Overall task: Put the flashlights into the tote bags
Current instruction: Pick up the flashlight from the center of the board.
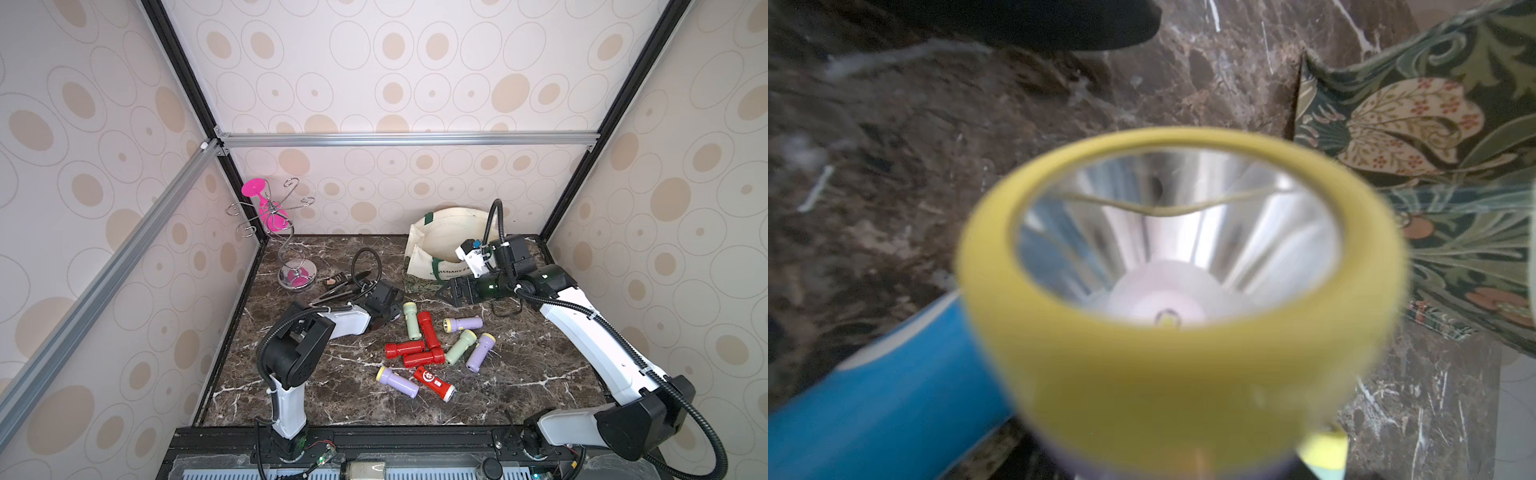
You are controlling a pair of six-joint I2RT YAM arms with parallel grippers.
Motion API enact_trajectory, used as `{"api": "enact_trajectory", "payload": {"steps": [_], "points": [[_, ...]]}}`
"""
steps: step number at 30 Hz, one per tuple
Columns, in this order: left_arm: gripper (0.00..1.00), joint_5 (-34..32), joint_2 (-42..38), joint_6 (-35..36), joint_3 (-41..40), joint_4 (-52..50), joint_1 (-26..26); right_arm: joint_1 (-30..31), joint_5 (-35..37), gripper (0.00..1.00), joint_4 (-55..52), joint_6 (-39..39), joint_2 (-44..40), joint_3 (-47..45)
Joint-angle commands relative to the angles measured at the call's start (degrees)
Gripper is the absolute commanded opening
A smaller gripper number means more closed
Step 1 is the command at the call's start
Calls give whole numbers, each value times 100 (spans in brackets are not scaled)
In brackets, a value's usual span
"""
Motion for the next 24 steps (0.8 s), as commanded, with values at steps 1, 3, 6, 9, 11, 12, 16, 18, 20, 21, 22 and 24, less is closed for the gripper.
{"api": "enact_trajectory", "payload": {"steps": [1,3,6,9,11,12,16,18,20,21,22,24], "points": [[51,-321,120,-5,83,-178,-57,28,-33,100,58,-56,-192,-106],[48,-341,94,12,71,-184,-76,28,-43,100,81,-43,-214,-121],[36,-321,4,113,-3,-120,-102,32,-30,100,76,-45,-241,-91],[24,-164,-85,200,-139,30,-150,24,40,100,81,-46,-318,-113],[19,-53,-154,265,-218,134,-197,17,54,100,94,-42,-355,-126],[17,2,-213,308,-272,214,-216,24,50,100,94,-40,-364,-126],[9,152,-561,536,-486,592,-313,8,36,100,30,-16,-356,-75],[7,242,-734,646,-542,681,-341,-1,75,100,-4,18,-346,-44],[5,364,-910,811,-570,756,-358,-33,82,99,-48,55,-330,-6],[4,420,-980,886,-570,765,-365,-56,57,99,-58,65,-329,9],[2,487,-1061,972,-554,768,-363,-74,45,99,-62,82,-329,12],[0,624,-1192,1145,-528,783,-377,-106,7,99,-46,142,-351,11]]}}
